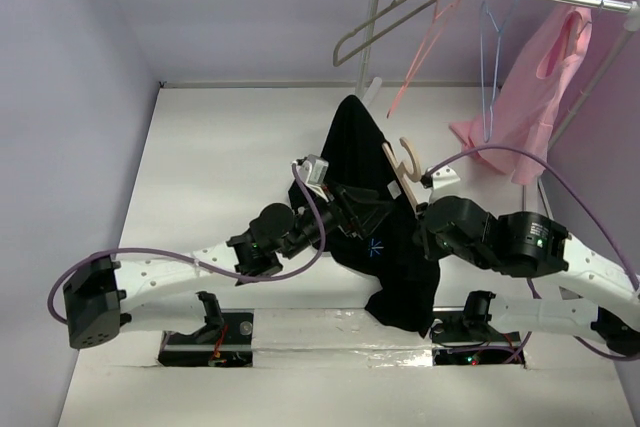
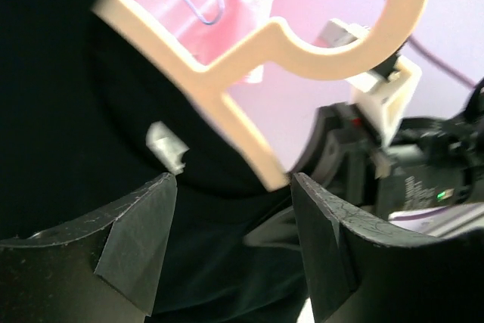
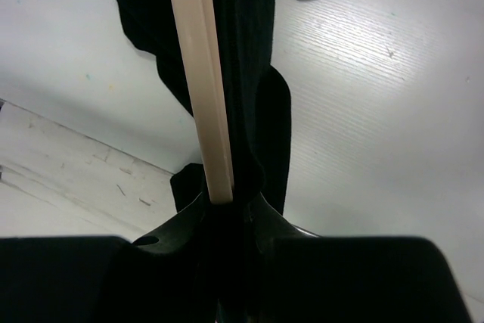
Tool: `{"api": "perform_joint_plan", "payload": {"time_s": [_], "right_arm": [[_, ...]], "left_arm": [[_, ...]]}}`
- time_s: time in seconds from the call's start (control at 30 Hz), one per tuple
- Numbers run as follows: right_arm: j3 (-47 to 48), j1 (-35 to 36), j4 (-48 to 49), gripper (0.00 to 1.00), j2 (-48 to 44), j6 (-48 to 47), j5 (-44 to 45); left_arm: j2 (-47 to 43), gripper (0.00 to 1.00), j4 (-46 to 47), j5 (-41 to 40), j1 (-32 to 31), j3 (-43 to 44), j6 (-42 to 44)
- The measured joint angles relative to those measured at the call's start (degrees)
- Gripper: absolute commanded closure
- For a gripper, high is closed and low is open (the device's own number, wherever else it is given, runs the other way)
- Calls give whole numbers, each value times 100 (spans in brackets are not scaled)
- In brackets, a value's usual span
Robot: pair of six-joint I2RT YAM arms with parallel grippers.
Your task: Place the t-shirt on the hanger
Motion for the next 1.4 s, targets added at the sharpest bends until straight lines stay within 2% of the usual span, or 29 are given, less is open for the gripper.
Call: {"api": "perform_joint_plan", "payload": {"time_s": [0.43, 0.6, 0.63, 0.67, 0.73, 0.77, 0.8, 0.83, 0.93, 0.97, 1.03, 1.07, 1.27, 1.4], "right_arm": [[-527, -2, 929, 100, -289, -151, -376], [-627, -2, 1154, 100, -278, -192, -490], [-643, -2, 1198, 100, -278, -197, -503], [-664, -2, 1268, 100, -278, -197, -520], [-688, -2, 1327, 100, -280, -197, -525], [-717, -2, 1368, 100, -286, -197, -514], [-752, -9, 1421, 99, -284, -212, -490], [-804, -9, 1534, 86, -286, -219, -459], [-837, -9, 1639, 65, -358, -164, -461], [-870, -11, 1670, 53, -448, -142, -463], [-925, -9, 1707, 46, -651, -120, -503], [-942, -9, 1729, 39, -754, -118, -529], [-1029, -9, 1952, 20, -1141, -109, -647], [-1167, -9, 2114, 20, -1158, -181, -734]], "left_arm": [[1143, 41, 968, 155, -22, 514, -380], [1464, 50, 1141, 118, -22, 592, -490], [1508, 56, 1167, 101, -22, 608, -509], [1561, 71, 1189, 72, -22, 610, -549], [1585, 86, 1207, -9, -22, 605, -634], [1600, 100, 1287, -20, -22, 603, -868], [1600, 100, 1377, -116, -24, 603, -1086], [1587, 100, 1499, -140, -50, 605, -1182], [1563, 100, 1495, -221, -81, 601, -1143], [1554, 100, 1486, -271, -85, 588, -1143], [1526, 100, 1403, -387, -81, 549, -1150], [1512, 100, 1346, -448, -81, 533, -1152], [1386, 100, 1174, -651, -76, 516, -1231], [1239, 100, 1196, -732, -52, 452, -1344]]}}
